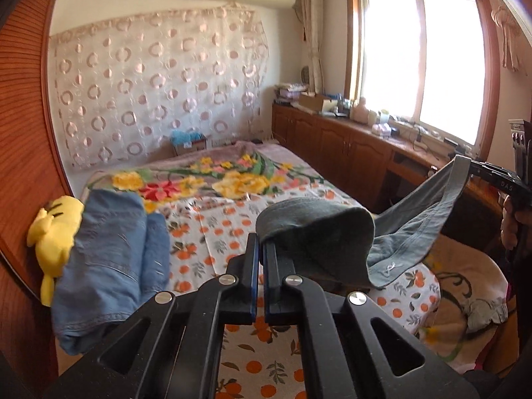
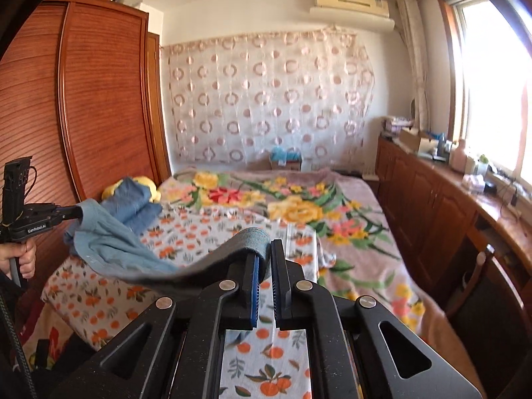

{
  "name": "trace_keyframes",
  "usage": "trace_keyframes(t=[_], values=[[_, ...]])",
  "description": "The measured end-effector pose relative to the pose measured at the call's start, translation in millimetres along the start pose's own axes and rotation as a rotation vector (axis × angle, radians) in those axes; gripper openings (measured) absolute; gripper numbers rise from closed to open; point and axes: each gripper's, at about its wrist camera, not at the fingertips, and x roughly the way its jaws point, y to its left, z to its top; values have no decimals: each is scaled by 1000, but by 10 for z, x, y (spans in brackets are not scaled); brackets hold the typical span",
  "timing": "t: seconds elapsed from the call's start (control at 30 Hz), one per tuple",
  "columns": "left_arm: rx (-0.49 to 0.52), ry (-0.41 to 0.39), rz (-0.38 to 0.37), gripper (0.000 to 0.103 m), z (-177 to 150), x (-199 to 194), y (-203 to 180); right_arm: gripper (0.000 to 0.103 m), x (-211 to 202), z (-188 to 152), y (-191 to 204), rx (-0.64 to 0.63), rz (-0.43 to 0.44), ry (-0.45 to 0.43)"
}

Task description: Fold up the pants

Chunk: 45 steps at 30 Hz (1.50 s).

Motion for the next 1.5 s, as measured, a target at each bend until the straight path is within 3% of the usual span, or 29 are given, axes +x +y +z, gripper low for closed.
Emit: trace_keyframes(t=[0.2, 0.5, 0.67, 0.83, 0.97, 1.07, 1.17, 1.4, 1.5], values=[[-55, -64, 20, 3, 69, -295, 233, 6, -201, 37, 51, 13, 15, -34], [-76, -27, 44, 3, -70, -120, 372, 6, 76, -115, 0, -5, 65, 22], [-70, 0, 75, 3, -8, 187, 481, 6, 452, 282, -26, -38, 60, 48], [-63, -24, 118, 3, 403, 416, 603, 6, 996, 812, 105, -89, 6, 17], [-62, -104, 140, 3, 720, 228, 618, 6, 970, 1232, 78, -45, -9, -82], [-51, -121, 132, 3, 690, 99, 595, 6, 756, 1283, 69, -22, 7, -141], [-53, -90, 122, 3, 370, 80, 558, 6, 697, 1012, 67, -25, 31, -105], [-132, 85, 78, 3, -683, 380, 490, 6, 1084, -328, -29, -1, 54, 147], [-130, 161, 92, 3, -1023, 510, 399, 6, 1278, -670, -76, 35, 66, 230]])
